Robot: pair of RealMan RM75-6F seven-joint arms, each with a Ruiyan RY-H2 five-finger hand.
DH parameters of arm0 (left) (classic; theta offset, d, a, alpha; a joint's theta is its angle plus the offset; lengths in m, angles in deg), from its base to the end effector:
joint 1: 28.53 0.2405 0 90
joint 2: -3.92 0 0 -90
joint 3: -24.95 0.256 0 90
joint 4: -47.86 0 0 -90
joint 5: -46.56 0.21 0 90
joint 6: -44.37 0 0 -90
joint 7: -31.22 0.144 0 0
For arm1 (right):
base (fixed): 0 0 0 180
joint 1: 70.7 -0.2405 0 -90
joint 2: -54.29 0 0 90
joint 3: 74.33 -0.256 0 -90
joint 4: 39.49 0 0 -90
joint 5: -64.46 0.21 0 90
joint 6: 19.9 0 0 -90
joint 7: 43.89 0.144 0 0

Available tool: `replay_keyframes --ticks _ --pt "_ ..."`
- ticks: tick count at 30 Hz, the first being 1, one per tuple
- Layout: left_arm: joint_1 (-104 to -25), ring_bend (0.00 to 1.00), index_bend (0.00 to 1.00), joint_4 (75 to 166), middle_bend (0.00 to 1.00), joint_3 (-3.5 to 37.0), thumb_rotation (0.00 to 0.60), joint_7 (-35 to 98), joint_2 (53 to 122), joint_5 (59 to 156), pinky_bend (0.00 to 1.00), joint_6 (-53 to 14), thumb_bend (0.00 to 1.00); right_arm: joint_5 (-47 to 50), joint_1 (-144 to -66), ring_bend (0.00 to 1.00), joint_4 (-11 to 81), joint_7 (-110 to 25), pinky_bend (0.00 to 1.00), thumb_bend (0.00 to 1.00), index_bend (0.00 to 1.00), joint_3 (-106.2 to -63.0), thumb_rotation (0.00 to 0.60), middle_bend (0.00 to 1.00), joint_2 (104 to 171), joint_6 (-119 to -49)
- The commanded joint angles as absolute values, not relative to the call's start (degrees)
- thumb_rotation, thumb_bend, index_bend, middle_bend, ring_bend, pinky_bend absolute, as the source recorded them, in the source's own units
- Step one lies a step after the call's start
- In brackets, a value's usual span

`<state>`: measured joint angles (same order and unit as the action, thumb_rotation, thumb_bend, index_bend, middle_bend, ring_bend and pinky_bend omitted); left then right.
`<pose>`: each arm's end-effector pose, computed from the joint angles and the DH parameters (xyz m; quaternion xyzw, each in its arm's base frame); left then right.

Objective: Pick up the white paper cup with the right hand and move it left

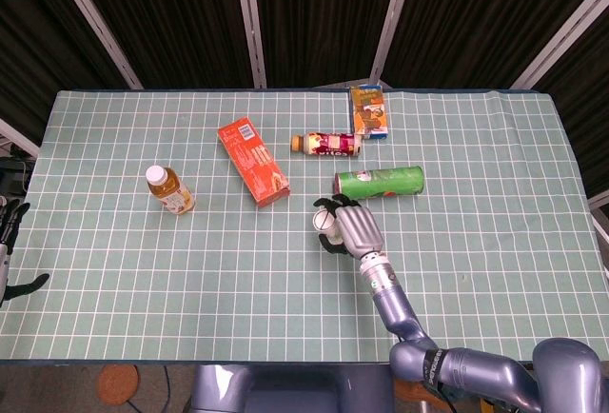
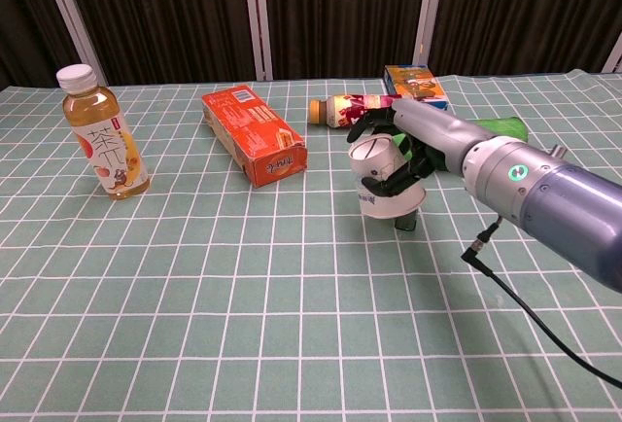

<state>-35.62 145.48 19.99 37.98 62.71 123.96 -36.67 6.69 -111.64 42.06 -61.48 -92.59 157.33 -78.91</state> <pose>-0.3116 0.1986 0.1836 -0.5864 -0.3853 -0.3335 0.6296 -0.1080 -0.3375 -0.0606 0.6391 -0.4949 0.4446 0.3859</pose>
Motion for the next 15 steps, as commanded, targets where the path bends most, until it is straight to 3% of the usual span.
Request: replay_keyframes --ticks 1,12,15 --pt "-35.6 0.0 0.0 145.5 0.0 20.0 0.6 37.9 62.7 124.0 0.0 -36.7 0.0 6.4 -112.0 0.14 41.3 -61.6 0.25 0.33 0.26 -92.5 0.6 0.37 157.8 -79.2" --pt "-35.7 0.0 0.0 145.6 0.0 20.2 0.6 38.1 62.6 124.1 0.0 -36.4 0.0 6.5 -111.1 0.14 40.3 -60.4 0.25 0.33 0.26 -90.9 0.6 0.36 156.8 -78.7" --pt "-35.7 0.0 0.0 145.8 0.0 20.2 0.6 38.2 62.6 124.1 0.0 -36.4 0.0 6.4 -111.0 0.09 40.0 -60.3 0.21 0.31 0.24 -90.4 0.6 0.27 156.5 -78.3"
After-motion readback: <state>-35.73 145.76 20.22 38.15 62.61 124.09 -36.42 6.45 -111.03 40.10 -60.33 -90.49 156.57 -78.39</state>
